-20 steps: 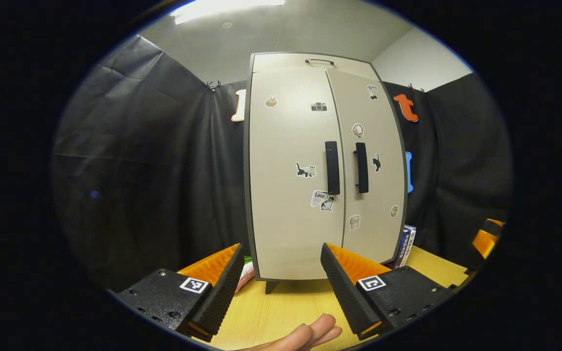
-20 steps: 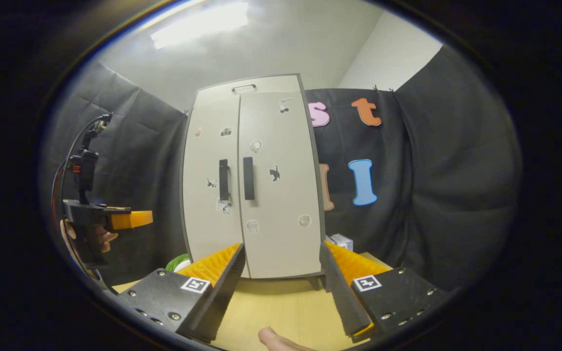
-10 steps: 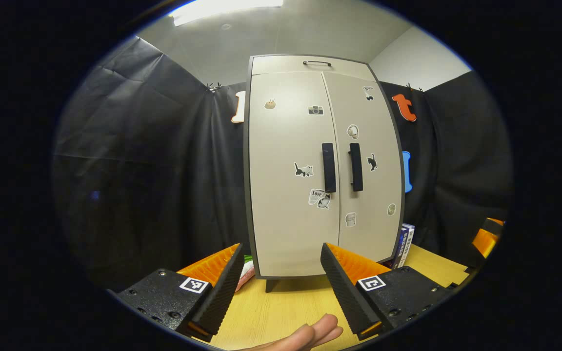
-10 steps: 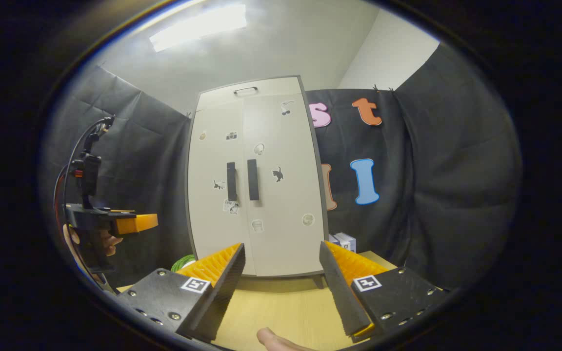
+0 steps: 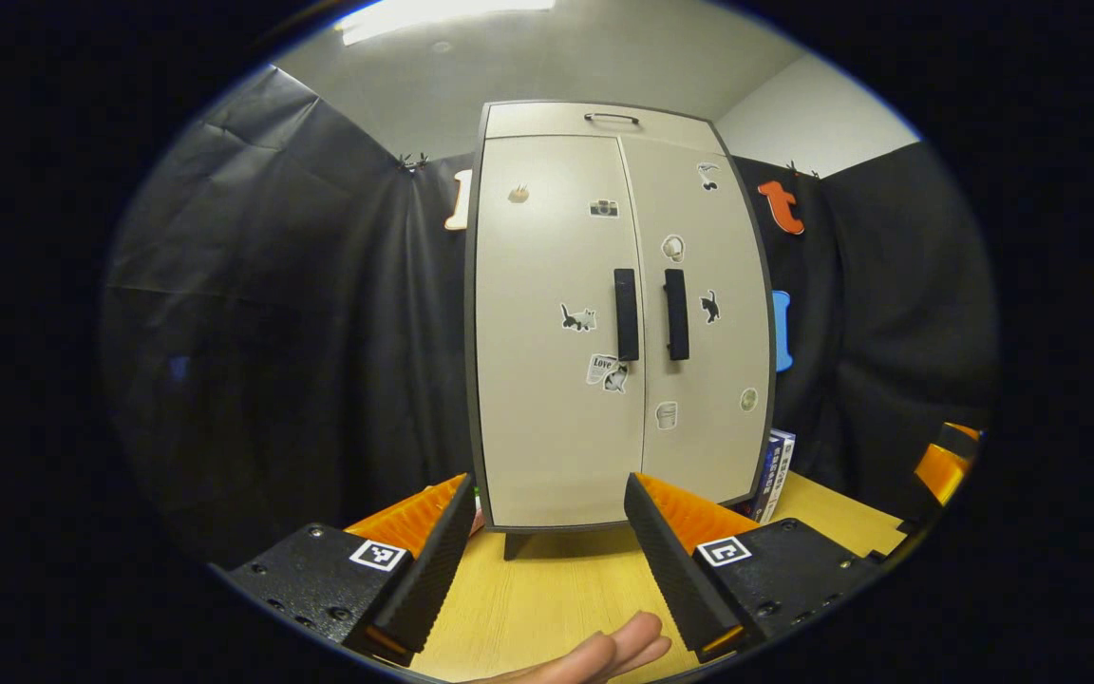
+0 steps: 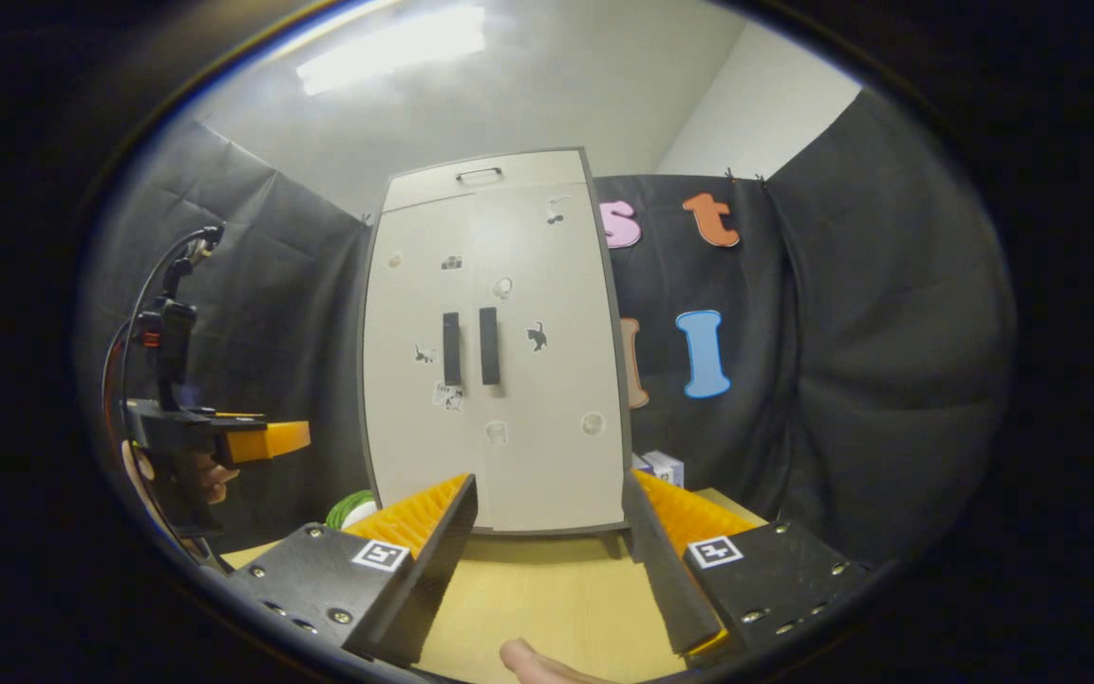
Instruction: Grab one shoe with the right hand and put it into the shoe cabinet, grab the other shoe with the left hand and put it into the shoe cabinet; then close the right door with the right hand and the left door with the left hand.
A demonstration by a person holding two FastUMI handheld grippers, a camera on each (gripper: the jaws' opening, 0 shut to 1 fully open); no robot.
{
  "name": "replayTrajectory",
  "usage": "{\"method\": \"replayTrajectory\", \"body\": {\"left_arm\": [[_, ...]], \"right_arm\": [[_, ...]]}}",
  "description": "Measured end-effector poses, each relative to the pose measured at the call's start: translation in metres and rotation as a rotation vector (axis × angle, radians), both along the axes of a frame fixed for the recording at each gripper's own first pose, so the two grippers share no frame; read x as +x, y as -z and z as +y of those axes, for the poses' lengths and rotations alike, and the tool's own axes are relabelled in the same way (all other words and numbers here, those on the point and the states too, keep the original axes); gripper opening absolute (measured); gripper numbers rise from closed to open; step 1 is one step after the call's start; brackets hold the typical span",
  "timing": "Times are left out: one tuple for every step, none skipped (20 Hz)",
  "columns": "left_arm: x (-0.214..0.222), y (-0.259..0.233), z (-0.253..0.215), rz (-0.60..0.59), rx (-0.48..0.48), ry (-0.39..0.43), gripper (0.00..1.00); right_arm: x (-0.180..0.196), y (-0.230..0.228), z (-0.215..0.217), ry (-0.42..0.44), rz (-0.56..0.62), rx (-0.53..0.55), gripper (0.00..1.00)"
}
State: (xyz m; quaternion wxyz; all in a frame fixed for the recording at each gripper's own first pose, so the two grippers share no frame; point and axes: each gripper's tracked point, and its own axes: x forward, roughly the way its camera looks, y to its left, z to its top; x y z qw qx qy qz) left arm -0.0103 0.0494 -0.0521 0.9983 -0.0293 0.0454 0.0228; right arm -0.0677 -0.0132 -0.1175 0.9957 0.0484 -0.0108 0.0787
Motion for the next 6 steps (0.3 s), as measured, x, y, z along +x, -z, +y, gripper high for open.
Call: {"method": "replayTrajectory", "body": {"left_arm": [[-0.002, 0.0, -0.002, -0.002, 0.006, 0.002, 0.96], [-0.003, 0.002, -0.004, -0.001, 0.008, 0.008, 0.99], [-0.004, 0.003, -0.007, 0.003, 0.009, 0.018, 0.96], [-0.007, 0.005, -0.011, 0.005, 0.01, 0.028, 0.95], [-0.007, 0.005, -0.012, 0.008, 0.017, 0.034, 0.98], [-0.01, 0.006, -0.011, 0.008, 0.025, 0.033, 0.98]], "right_arm": [[-0.001, 0.001, -0.001, 0.003, 0.0, 0.002, 0.9], [-0.001, 0.002, 0.0, 0.004, 0.001, 0.002, 0.9], [-0.001, 0.003, 0.0, 0.004, 0.0, 0.0, 0.9], [-0.002, 0.003, 0.0, 0.006, 0.001, -0.001, 0.9], [-0.001, 0.005, 0.0, 0.007, 0.002, -0.005, 0.9], [-0.001, 0.005, 0.001, 0.007, 0.003, -0.007, 0.91]]}}
